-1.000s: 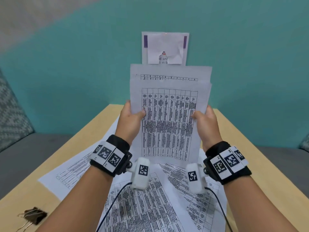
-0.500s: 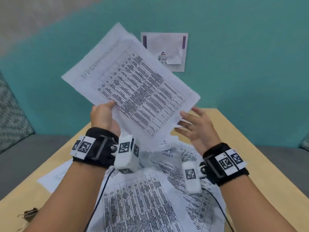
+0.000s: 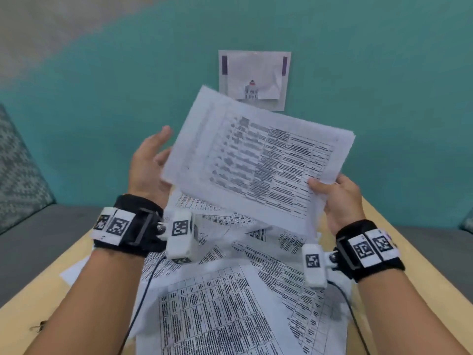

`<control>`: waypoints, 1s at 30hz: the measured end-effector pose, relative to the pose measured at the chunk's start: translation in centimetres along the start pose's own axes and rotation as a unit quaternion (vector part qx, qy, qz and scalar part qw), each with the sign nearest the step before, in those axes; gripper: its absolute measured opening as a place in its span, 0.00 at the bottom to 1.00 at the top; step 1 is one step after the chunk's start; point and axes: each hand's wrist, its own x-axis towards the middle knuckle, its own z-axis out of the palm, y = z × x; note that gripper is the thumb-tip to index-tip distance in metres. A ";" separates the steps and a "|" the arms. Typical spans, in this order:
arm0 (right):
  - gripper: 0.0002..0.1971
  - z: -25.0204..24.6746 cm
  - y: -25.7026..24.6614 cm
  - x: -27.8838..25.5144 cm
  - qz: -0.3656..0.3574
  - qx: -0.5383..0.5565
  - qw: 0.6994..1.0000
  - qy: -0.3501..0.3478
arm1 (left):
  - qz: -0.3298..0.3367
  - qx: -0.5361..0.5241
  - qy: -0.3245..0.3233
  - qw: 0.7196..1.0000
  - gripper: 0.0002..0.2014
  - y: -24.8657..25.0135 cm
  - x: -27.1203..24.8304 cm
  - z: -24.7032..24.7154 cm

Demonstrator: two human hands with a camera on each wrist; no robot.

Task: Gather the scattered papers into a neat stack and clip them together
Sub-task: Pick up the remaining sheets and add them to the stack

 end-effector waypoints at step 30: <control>0.17 -0.2 0.9 0.5 -0.024 -0.106 0.993 -0.044 | -0.014 0.262 0.019 0.965 0.13 -5.8 1.8 -1.8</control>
